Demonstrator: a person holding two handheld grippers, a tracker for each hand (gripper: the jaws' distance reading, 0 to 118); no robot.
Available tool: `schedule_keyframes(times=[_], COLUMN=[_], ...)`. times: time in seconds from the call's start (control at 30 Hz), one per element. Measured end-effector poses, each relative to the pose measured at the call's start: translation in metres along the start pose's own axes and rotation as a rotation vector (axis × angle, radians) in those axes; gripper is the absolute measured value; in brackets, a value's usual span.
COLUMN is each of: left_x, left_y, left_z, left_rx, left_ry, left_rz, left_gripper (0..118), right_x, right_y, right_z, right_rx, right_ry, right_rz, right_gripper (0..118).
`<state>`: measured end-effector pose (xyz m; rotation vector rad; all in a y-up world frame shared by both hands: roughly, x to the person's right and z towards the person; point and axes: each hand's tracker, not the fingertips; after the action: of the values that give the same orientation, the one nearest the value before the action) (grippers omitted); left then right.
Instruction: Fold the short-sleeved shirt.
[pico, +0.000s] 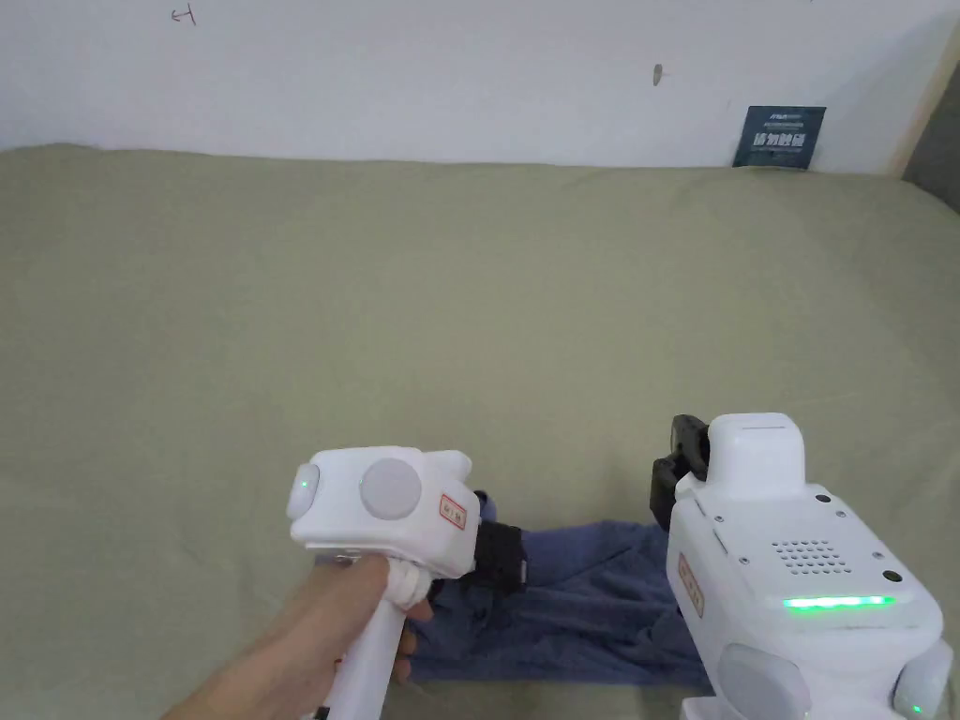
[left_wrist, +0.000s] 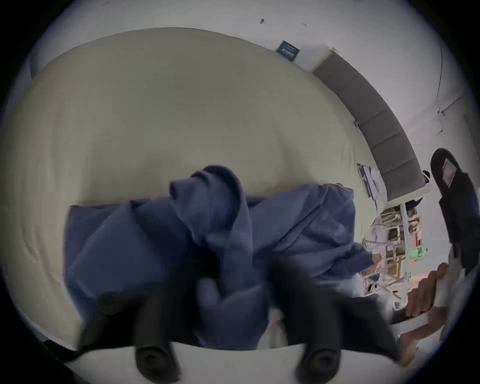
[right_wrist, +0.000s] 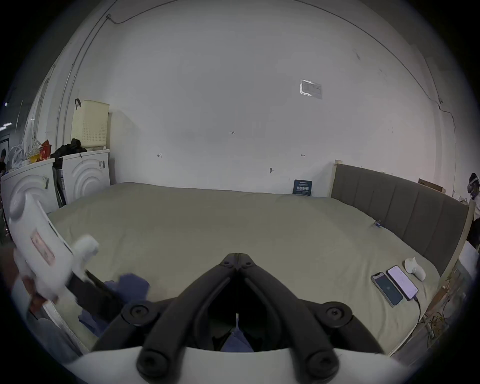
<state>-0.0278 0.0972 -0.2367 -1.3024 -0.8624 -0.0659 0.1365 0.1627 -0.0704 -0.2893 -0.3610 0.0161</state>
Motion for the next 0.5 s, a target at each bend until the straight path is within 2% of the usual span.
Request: schedule_keyframes(times=[0.03, 0.07, 0.13, 0.23, 0.27, 0.3, 0.33, 0.37, 0.5], left_x=[-0.002, -0.005, -0.006, -0.018, -0.035, -0.043, -0.052, -0.061, -0.077], left_y=[-0.001, -0.004, -0.005, -0.012, -0.017, -0.021, -0.023, -0.026, -0.028], left_z=[-0.006, -0.002, 0.02, 0.056, 0.065, 0.074, 0.079, 0.076, 0.043], left_rx=[-0.002, 0.015, 0.108, 0.171, 0.196, 0.228, 0.241, 0.231, 0.148], left_ry=[-0.02, -0.052, -0.15, -0.178, -0.191, -0.205, -0.2, -0.182, -0.19], left_rz=[-0.004, 0.004, 0.053, 0.101, 0.115, 0.131, 0.158, 0.182, 0.211], left_gripper=[101, 118, 107, 102, 84, 52, 4, 0, 0], right_x=[0.0, 0.001, 0.003, 0.002, 0.002, 0.001, 0.001, -0.001, -0.004], right_y=[-0.001, -0.003, -0.006, -0.009, -0.01, -0.01, -0.01, -0.011, -0.012], right_z=[-0.002, -0.003, -0.005, -0.009, -0.009, -0.009, -0.01, -0.011, -0.015], right_rx=[-0.008, -0.017, -0.026, -0.041, -0.043, -0.043, -0.044, -0.045, -0.047], right_ry=[-0.002, -0.002, -0.002, 0.004, 0.005, 0.01, 0.012, 0.016, 0.027], right_rz=[-0.001, -0.005, -0.015, -0.023, -0.028, -0.035, -0.037, -0.038, -0.041], right_gripper=[0, 0, 0, 0, 0, 0, 0, 0, 0])
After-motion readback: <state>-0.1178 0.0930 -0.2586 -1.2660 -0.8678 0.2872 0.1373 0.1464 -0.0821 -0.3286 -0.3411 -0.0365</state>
